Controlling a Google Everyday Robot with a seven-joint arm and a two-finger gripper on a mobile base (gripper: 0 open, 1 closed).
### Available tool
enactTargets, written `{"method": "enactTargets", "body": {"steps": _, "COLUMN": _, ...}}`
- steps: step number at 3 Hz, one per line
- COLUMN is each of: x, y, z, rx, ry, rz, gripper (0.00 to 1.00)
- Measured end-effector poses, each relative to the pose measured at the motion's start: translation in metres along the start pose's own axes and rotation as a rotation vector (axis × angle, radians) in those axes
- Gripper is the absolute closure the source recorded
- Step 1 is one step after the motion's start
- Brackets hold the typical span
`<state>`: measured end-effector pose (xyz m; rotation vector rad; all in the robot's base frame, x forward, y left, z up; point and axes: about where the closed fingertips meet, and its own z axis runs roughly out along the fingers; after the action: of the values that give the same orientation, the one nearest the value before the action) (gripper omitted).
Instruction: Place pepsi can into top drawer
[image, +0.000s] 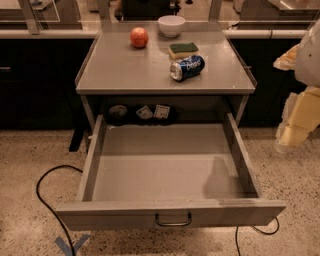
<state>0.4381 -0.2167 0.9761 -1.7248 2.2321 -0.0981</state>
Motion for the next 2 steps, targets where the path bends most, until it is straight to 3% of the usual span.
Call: {"method": "enactTargets", "body": {"steps": 2, "x": -0.0034, "y": -0.0073, "z": 0.0019, "rx": 0.011, "ry": -0.009, "rz": -0.015, "gripper": 0.0}}
